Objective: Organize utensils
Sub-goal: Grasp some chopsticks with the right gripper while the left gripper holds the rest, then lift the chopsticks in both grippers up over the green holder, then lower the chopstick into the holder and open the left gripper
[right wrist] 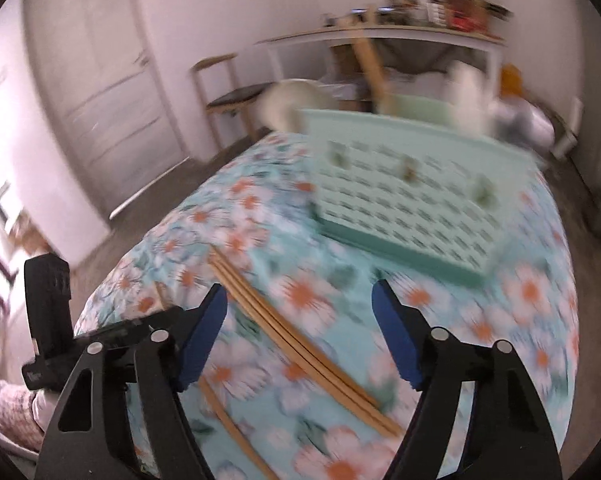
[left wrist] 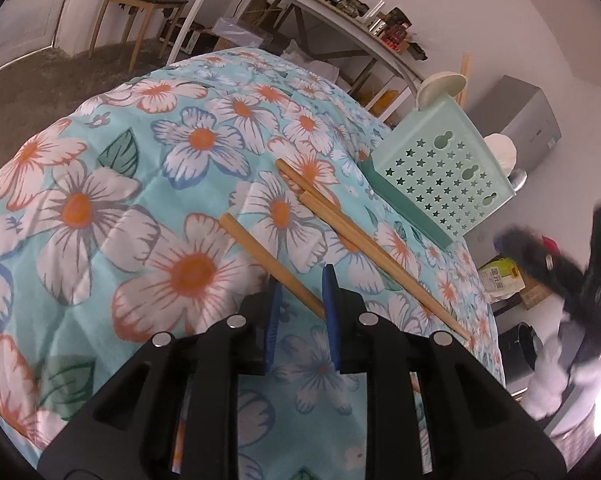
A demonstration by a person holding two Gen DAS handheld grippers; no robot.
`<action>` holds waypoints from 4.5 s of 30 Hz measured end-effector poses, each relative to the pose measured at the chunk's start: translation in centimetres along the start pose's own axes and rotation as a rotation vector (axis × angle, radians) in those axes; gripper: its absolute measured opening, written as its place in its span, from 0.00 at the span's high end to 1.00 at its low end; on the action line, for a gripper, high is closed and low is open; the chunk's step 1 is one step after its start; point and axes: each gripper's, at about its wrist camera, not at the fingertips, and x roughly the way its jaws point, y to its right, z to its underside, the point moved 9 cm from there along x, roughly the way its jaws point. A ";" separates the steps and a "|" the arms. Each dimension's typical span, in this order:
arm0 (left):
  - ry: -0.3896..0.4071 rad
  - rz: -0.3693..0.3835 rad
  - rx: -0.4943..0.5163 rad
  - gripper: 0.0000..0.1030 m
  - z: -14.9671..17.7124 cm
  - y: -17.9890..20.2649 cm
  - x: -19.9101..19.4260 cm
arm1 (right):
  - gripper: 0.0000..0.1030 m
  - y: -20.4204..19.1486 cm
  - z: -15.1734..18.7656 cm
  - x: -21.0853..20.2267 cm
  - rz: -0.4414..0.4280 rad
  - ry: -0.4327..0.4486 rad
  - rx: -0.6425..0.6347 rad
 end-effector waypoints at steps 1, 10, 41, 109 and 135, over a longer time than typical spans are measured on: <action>0.003 0.002 0.000 0.81 0.1 0.1 0.0 | 0.32 -1.0 -0.5 0.5 -0.020 -0.007 -0.029; 0.018 0.026 -0.005 0.80 0.4 -0.1 0.0 | 0.50 -7.8 -2.3 8.5 -0.118 -0.178 -0.222; 0.015 0.042 -0.012 0.79 0.6 -0.2 -0.1 | 0.73 -4.7 -1.0 10.5 -0.023 -0.317 -0.238; 0.338 0.079 0.291 0.95 -10.5 12.2 -11.4 | 0.94 4.2 -4.9 -17.1 -0.023 0.462 0.138; 0.558 0.184 0.490 0.95 -22.9 30.3 -3.6 | 0.94 7.5 -4.6 -16.9 -0.137 0.518 0.218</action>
